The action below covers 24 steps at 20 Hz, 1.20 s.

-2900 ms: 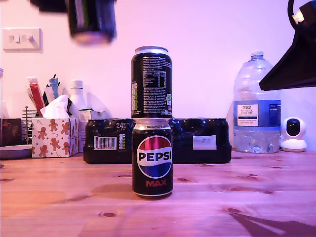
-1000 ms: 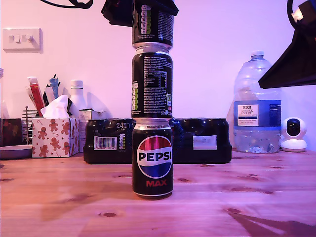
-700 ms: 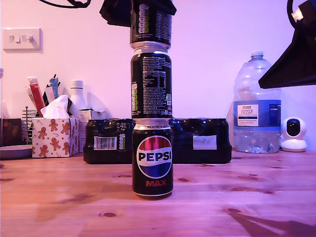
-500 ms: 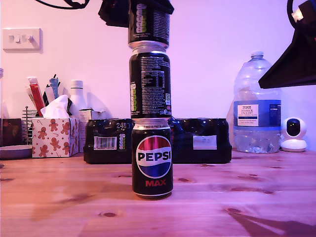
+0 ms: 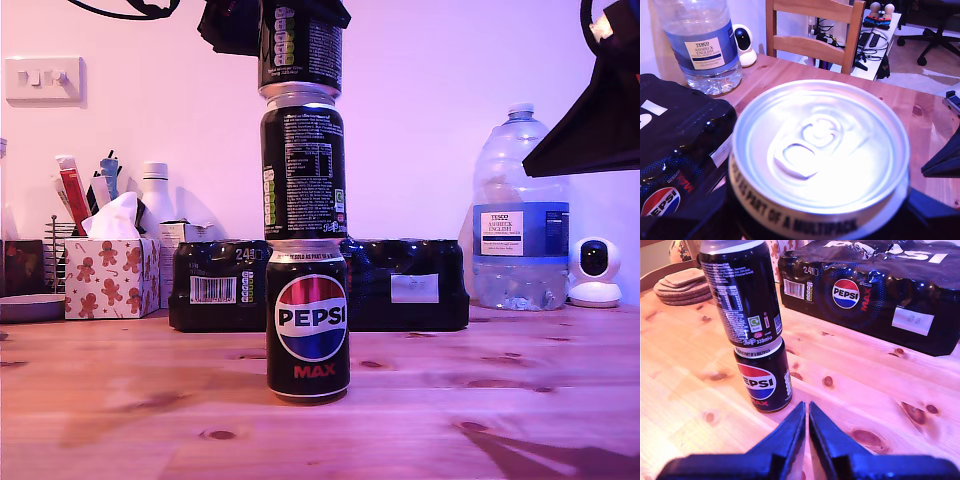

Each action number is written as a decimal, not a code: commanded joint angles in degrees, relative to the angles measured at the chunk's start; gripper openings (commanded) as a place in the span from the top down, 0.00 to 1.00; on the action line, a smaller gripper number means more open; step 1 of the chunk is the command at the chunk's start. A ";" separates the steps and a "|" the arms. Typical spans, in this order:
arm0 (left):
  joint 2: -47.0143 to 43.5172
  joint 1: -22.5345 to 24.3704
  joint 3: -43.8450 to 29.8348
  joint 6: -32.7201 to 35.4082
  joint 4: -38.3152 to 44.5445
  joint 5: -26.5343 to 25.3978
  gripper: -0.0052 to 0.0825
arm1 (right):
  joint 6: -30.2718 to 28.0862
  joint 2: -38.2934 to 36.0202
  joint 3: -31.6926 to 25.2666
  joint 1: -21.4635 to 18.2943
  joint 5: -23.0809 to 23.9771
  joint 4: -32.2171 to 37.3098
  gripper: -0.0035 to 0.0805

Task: Stack up the Pepsi cans on top of each other

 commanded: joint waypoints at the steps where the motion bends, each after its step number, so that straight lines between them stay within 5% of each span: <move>1: -0.37 0.22 -0.20 0.09 -0.61 -0.02 0.51 | 0.20 -0.07 -0.33 0.15 0.04 0.68 0.97; 16: -0.37 -1.36 -0.20 -2.47 -0.15 -0.24 0.45 | 0.26 -0.07 -0.33 0.15 -0.07 1.11 0.97; 22: -0.37 -1.86 -0.20 -2.27 -0.11 -1.01 0.19 | 0.26 -0.07 -0.33 0.17 -0.63 1.97 0.97; 24: -0.37 -2.14 -0.20 -2.27 0.26 -2.19 0.17 | 0.26 -0.07 -0.33 0.17 -0.66 2.78 0.97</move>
